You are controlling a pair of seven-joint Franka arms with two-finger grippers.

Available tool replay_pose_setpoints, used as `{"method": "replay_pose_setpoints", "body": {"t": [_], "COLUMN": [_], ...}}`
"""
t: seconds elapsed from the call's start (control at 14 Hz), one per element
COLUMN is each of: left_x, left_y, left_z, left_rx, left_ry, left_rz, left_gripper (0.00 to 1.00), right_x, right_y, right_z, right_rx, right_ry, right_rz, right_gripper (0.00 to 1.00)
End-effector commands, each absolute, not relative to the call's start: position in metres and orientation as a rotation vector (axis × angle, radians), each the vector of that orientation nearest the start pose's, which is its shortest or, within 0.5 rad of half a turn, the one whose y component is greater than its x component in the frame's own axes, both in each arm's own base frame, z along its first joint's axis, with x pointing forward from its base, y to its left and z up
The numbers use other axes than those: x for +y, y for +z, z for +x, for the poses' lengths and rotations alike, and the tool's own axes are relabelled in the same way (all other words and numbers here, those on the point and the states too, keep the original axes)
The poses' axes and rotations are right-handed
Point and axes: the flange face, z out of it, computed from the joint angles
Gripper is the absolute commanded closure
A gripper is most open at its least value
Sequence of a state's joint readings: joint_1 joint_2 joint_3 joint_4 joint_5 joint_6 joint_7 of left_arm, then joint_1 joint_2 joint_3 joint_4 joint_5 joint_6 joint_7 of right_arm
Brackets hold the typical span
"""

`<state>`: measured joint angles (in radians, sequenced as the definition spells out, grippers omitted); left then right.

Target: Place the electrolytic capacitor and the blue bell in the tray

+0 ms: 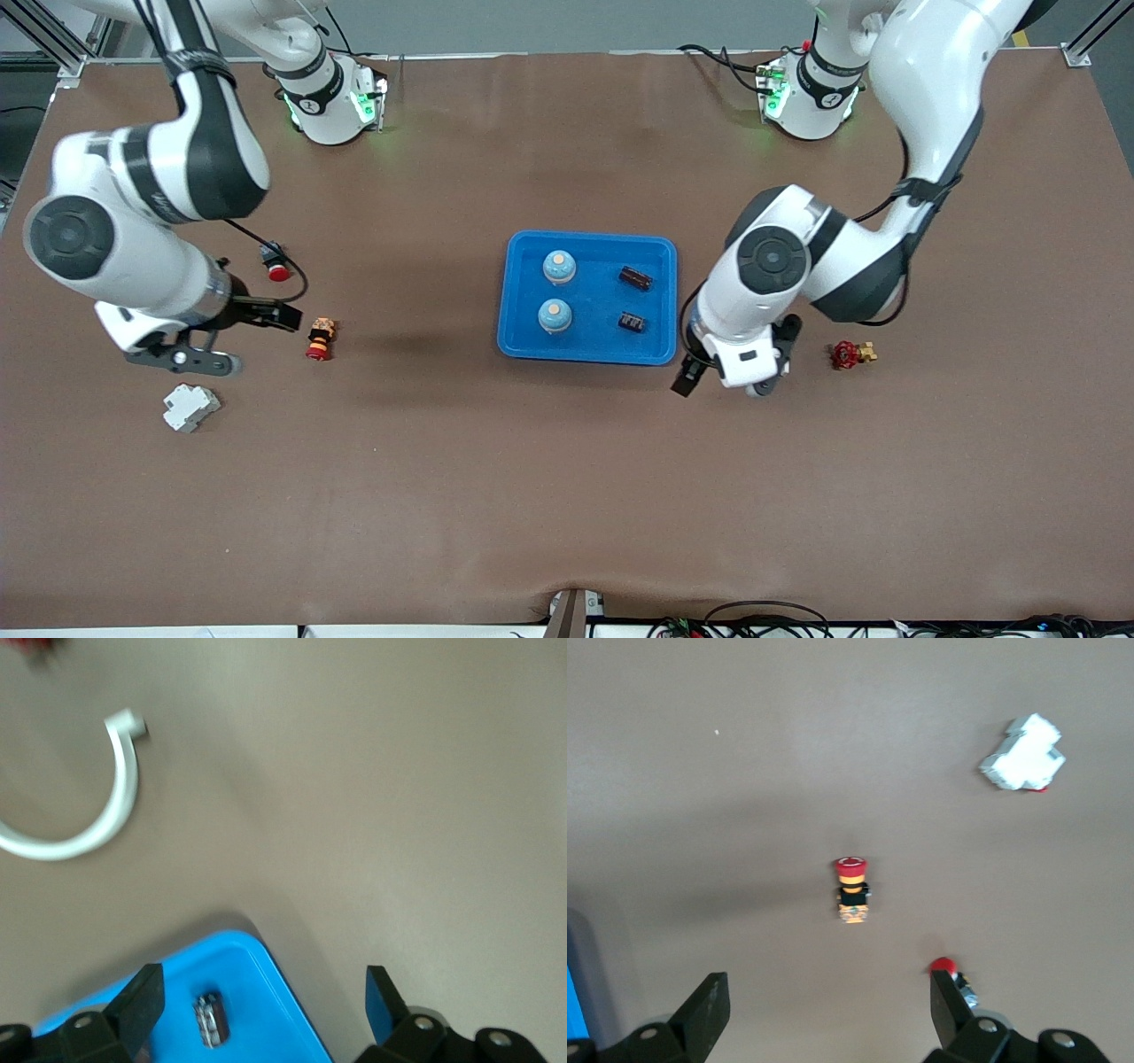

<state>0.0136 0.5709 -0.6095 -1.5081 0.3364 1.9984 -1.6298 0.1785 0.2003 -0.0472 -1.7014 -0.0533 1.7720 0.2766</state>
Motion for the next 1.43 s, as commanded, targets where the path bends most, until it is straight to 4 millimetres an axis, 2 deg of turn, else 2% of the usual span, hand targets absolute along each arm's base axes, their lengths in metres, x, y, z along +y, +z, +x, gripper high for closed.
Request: {"method": "replay_pose_setpoints", "body": {"t": [0.0, 0.29, 0.43, 0.78, 0.93, 1.0, 1.07, 1.14, 1.21, 1.35], "left_x": [-0.277, -0.22, -0.196, -0.148, -0.137, -0.132, -0.126, -0.106, -0.102, -0.088], "left_y": [0.417, 0.462, 0.487, 0.53, 0.538, 0.543, 0.562, 0.573, 0.583, 0.605], "left_z": [0.629, 0.63, 0.628, 0.629, 0.627, 0.625, 0.618, 0.617, 0.611, 0.593], "left_rx": [-1.311, -0.983, -0.857, -0.558, -0.48, -0.412, -0.342, -0.298, -0.237, -0.218], "left_ry": [-0.056, -0.069, -0.082, -0.102, -0.053, -0.03, -0.061, -0.079, -0.081, -0.036], "left_rz": [-2.826, -2.878, -2.902, -2.955, -2.977, -3.0, -3.012, -3.006, -3.011, -3.02], "left_gripper": [0.0, 0.0, 0.0, 0.0, 0.0, 0.0, 0.0, 0.0, 0.0, 0.0], "right_x": [0.047, -0.007, -0.022, -0.028, -0.037, -0.042, -0.051, -0.055, -0.056, -0.058], "right_y": [0.491, 0.518, 0.529, 0.553, 0.561, 0.562, 0.563, 0.567, 0.568, 0.578], "right_z": [0.586, 0.579, 0.574, 0.559, 0.556, 0.555, 0.554, 0.553, 0.552, 0.547], "right_rx": [0.132, 0.15, 0.148, 0.167, 0.192, 0.197, 0.174, 0.155, 0.157, 0.165], "right_ry": [0.152, 0.099, 0.079, 0.062, 0.044, 0.042, 0.039, 0.03, 0.025, 0.001], "right_rz": [-3.213, -3.199, -3.197, -3.195, -3.193, -3.193, -3.192, -3.19, -3.188, -3.188], "right_gripper": [0.0, 0.0, 0.0, 0.0, 0.0, 0.0, 0.0, 0.0, 0.0, 0.0]}}
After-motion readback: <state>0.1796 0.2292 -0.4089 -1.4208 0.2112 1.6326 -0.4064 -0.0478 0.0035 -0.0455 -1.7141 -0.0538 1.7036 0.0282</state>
